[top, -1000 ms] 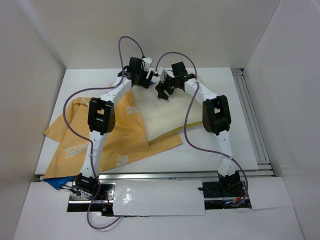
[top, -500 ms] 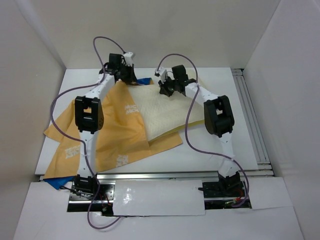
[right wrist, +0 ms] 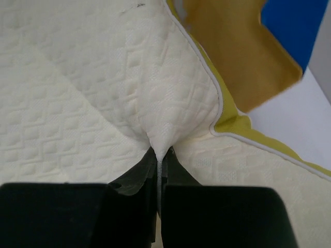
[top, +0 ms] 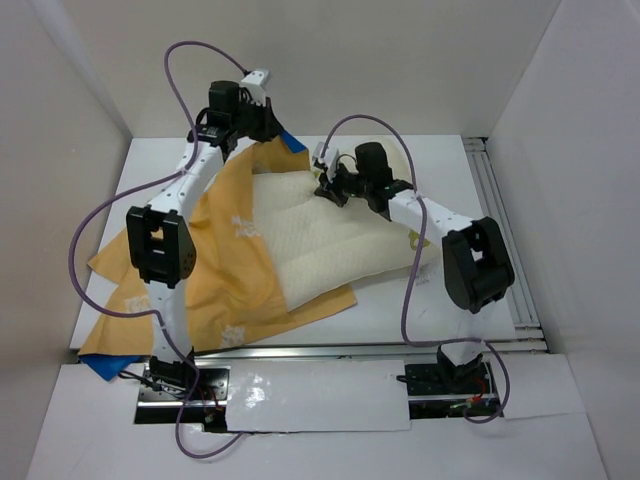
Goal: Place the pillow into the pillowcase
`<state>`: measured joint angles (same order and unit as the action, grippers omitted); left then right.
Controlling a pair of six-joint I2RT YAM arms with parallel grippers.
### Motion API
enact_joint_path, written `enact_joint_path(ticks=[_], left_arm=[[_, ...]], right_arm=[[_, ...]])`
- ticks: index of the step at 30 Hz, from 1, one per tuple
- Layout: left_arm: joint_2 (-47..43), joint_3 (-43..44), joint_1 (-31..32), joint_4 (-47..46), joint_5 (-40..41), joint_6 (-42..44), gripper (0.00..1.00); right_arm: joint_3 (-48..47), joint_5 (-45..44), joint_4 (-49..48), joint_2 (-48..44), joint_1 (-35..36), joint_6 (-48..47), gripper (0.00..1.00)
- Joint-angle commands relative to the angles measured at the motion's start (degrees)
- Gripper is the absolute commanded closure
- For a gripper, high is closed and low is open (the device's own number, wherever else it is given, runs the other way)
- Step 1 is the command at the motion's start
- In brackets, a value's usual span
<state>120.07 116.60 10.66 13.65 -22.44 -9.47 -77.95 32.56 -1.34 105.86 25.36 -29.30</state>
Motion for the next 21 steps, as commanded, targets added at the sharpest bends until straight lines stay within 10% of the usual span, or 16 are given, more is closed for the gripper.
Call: enact_joint_path(ticks=[1,6,21], left_arm=[[-3.2,0.8,3.6,-2.0,0.1,-0.3,1.00],[-2.1,5.7,8.1,2.7,2.8,-1.2,1.00],[2.0,12.1,17.6,4.3,9.4,-6.1,1.00]], right_arm=[[1.8,6.7,-12.1,-7.1,2.5,1.9,1.00],[4.1,9.4,-16.8,-10.0,5.9,6.6,1.00],[4.8,-21.7,-31.7,-0.4,17.1,25.3,1.00]])
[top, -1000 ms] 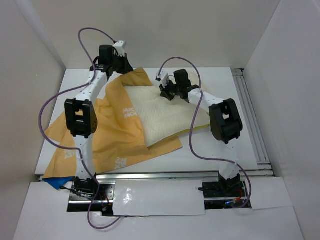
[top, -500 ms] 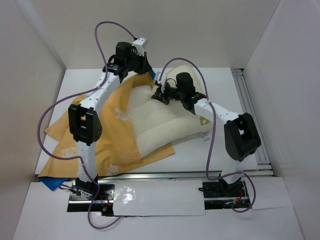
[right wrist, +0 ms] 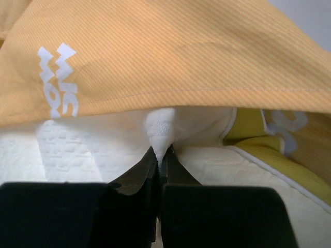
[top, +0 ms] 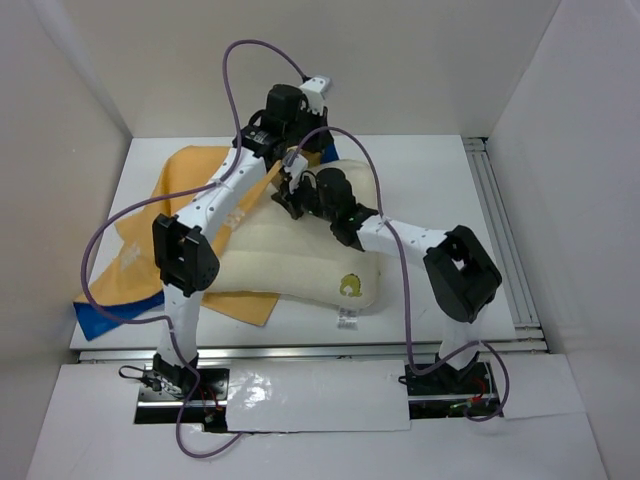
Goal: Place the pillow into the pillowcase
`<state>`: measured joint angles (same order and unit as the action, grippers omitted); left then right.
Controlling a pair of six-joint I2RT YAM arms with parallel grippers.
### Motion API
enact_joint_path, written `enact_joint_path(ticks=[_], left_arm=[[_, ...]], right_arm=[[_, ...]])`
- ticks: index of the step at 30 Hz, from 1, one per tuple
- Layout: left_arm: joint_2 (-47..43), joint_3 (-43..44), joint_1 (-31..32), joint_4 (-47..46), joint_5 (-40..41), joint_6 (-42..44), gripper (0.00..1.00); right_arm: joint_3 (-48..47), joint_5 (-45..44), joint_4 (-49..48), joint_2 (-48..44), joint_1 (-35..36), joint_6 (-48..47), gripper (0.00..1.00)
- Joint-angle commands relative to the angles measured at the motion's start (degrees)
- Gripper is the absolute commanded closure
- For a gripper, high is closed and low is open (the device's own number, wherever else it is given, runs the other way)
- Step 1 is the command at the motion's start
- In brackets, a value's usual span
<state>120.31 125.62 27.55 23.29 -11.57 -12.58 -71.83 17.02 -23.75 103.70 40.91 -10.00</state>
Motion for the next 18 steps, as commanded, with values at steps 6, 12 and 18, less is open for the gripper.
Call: enact_joint_path(ticks=[6,12,18], left_arm=[[3.8,5.2,-0.9,-2.3,-1.4,-4.3,0.53],[-1.0,0.2,-4.2,-2.3,-2.6,-5.7,0.00],[-11.4,-8.4,-8.4,3.7,1.8,-7.5,0.00]], right_arm=[[-1.3,-18.6,-3.4,0.7,0.9,9.4,0.53],[3.9,-20.2,3.4,-6.6,0.2,8.2,0.19],[7.8,-14.6,15.8,-13.5,1.5,0.9,0.00]])
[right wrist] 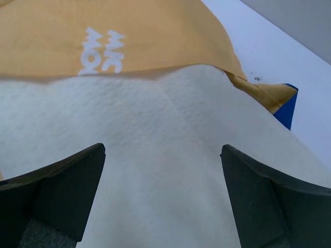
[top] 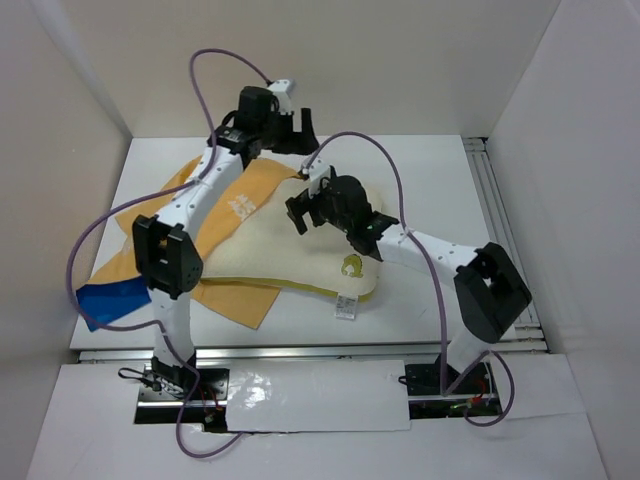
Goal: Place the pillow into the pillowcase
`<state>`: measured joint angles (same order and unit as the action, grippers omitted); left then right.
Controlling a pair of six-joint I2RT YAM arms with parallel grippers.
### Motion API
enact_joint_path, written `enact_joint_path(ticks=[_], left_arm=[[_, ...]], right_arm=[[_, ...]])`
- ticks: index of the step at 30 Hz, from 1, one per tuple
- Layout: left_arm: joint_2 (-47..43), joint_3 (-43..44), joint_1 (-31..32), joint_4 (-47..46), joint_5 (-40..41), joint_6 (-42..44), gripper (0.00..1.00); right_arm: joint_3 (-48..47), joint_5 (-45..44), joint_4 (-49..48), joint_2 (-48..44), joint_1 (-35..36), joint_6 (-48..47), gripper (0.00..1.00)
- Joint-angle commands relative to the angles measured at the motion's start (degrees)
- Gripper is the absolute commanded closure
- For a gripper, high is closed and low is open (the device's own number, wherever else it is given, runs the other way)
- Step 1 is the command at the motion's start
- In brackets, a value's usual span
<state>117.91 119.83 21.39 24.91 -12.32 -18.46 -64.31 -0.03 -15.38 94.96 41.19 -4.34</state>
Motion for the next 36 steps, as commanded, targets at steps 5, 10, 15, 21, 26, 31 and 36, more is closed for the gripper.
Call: enact_joint_path(ticks=[5,10,15,21,26,31,36], left_arm=[[-30.2,-33.3,-2.2,4.4,26.2,-12.0,0.00],[-56.6,-63.3,-4.7,8.5,31.7,-28.8,0.00],[-68.8,-75.0,-5.7,19.0,37.5,-45.2,0.00],[-68.3,-79.9,-5.7,20.3,36.4,-48.6,0.00],[-61.1,-81.7,-8.5,22.6,38.7,-51.2,0.02],[-55.1,-82.9,-11.2,15.0,41.1,-49.7,0.09],[-52.2,-83.4,-11.7,4.8,41.1,-43.6,0.23]], right_arm=[[4.5,6.6,13.0,-7.6,5.9,-18.2,0.00],[3.3,8.7,13.9,-4.1,9.6,-22.9,0.00],[-1.3,6.4,11.7,2.1,13.0,-23.6,0.00],[-3.6,8.7,7.2,6.5,14.3,-24.8,0.00],[-6.2,7.9,5.5,11.9,15.3,-25.5,0.00],[-5.4,6.8,0.3,15.0,15.3,-27.0,0.00],[-6.6,2.2,1.1,17.5,15.3,-26.3,0.10]])
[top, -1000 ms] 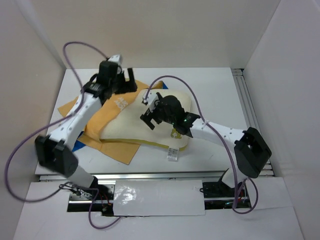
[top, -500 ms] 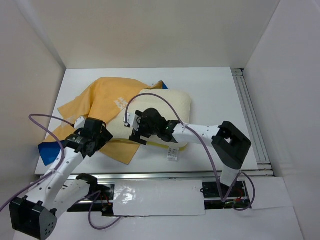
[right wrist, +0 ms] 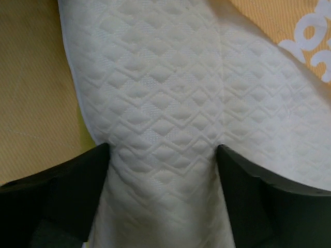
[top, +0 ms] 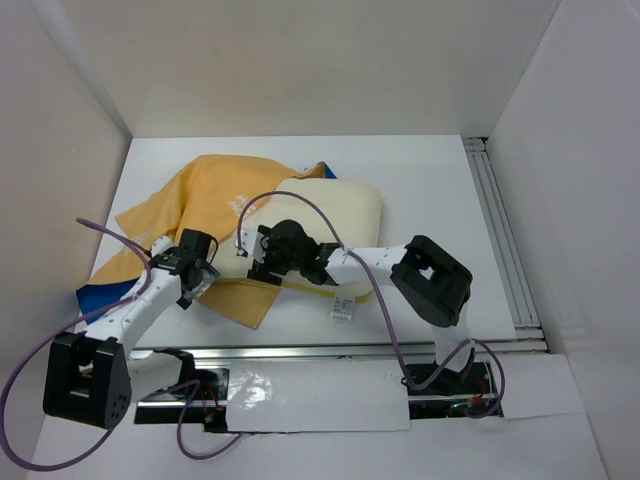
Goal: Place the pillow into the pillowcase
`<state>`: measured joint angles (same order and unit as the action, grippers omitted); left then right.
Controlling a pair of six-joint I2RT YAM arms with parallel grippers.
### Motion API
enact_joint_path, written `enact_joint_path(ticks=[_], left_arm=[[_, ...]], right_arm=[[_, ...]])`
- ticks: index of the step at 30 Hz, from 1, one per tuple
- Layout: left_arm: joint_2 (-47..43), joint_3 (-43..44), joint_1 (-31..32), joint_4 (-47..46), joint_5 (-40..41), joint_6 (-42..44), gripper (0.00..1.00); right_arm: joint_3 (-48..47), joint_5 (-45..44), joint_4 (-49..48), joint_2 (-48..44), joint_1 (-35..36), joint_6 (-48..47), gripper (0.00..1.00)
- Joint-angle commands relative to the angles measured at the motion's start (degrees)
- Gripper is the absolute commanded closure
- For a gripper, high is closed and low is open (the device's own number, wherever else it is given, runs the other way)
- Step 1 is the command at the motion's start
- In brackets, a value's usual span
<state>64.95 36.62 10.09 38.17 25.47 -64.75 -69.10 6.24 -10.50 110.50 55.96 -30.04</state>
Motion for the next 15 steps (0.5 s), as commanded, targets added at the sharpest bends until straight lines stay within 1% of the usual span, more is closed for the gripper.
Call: enact_joint_path(ticks=[1,2,3,4,5,7,8,9,11,14,15], left_arm=[[1.4,-0.2,-0.9,-9.0,3.4,2.7,0.26],[1.4,-0.2,-0.9,-9.7,4.2,3.2,0.31],[1.4,-0.2,-0.9,-9.7,5.5,3.2,0.36],[2.0,-0.2,-0.9,-9.7,6.1,3.9,0.44],[2.0,0.3,-0.9,-9.7,6.7,3.9,0.48],[3.6,0.3,-1.6,-10.4,7.7,5.2,0.58],[4.2,0.3,-2.2,-10.4,8.4,5.2,0.73],[4.8,0.3,-2.2,-10.4,8.4,5.2,0.80],[6.5,0.3,-3.4,-9.8,7.8,4.6,1.00],[7.2,1.6,-3.4,-10.3,7.8,6.0,1.00],[7.2,1.6,-2.5,-10.8,7.8,6.7,1.00]], right_arm=[[-1.8,-4.8,-3.8,2.6,0.5,-0.5,0.20],[-1.8,-5.4,-3.8,2.6,0.5,0.0,0.36],[-1.8,-6.9,-4.5,2.6,0.5,0.5,0.46],[-1.8,-7.5,-4.5,3.1,0.5,0.5,0.58],[-1.8,-7.5,-5.0,3.1,0.5,1.1,0.62],[-2.4,-8.3,-5.1,3.1,-0.1,2.9,0.76],[-2.9,-8.8,-5.7,3.1,-0.6,3.8,0.91],[-2.9,-8.8,-6.2,2.6,-0.6,6.1,0.99],[-2.9,-8.3,-6.8,1.7,-1.9,7.6,1.00],[-2.9,-6.4,-6.8,0.2,-2.6,10.0,1.00],[-2.9,-5.5,-6.8,0.2,-3.2,10.6,1.00]])
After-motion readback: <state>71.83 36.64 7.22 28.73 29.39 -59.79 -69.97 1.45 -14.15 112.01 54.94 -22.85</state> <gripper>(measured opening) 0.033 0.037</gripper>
